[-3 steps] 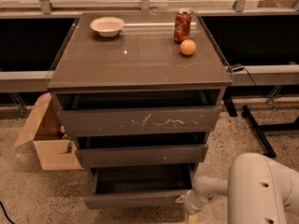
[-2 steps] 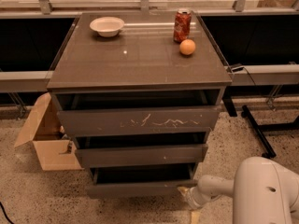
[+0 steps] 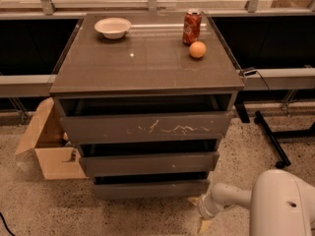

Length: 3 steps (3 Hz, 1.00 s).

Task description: Close bottom drawer

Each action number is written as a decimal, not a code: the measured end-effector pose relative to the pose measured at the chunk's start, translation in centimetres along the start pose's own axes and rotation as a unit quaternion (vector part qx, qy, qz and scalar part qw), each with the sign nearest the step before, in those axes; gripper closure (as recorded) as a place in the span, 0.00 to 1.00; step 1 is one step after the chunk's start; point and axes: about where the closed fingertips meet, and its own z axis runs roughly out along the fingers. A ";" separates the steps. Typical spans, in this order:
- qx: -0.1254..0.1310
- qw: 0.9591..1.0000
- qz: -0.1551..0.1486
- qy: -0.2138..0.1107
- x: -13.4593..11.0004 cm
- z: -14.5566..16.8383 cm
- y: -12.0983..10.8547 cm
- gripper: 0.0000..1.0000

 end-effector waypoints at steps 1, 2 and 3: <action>0.007 1.000 -0.003 -0.005 0.2 -0.1 -0.7 0.41; 0.016 1.000 -0.005 -0.006 0.5 -0.3 -1.9 0.64; 0.026 1.000 -0.003 -0.008 1.1 -0.5 -3.2 0.62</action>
Offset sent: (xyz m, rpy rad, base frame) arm 0.0388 -0.0081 0.0084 0.0210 -0.0617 -0.0082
